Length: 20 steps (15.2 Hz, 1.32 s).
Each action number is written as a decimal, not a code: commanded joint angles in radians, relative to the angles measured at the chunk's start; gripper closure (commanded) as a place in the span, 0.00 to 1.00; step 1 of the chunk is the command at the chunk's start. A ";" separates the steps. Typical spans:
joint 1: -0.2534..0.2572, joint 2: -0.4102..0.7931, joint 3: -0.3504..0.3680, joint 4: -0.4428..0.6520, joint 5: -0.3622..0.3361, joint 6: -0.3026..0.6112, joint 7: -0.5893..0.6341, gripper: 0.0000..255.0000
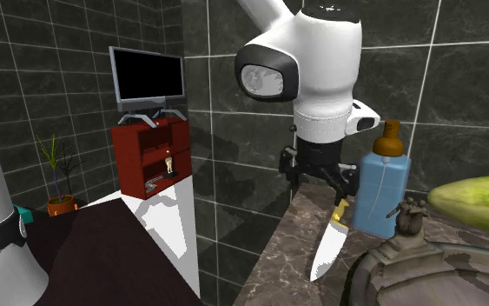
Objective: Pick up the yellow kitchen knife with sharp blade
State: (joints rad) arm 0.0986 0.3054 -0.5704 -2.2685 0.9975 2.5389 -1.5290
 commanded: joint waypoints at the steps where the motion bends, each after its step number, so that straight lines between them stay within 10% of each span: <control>1: -0.056 0.088 0.044 0.076 0.118 -0.029 -0.101 0.00; 6: -0.167 0.274 0.124 0.272 0.276 -0.099 -0.227 0.00; 15: -0.198 0.361 0.164 0.309 0.356 -0.081 -0.301 0.00; 16: -0.198 0.362 0.165 0.311 0.356 -0.081 -0.300 1.00; 20: -0.196 0.363 0.164 0.315 0.353 -0.081 -0.294 1.00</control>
State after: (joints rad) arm -0.1024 0.6658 -0.4117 -1.9500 1.3513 2.4621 -1.8247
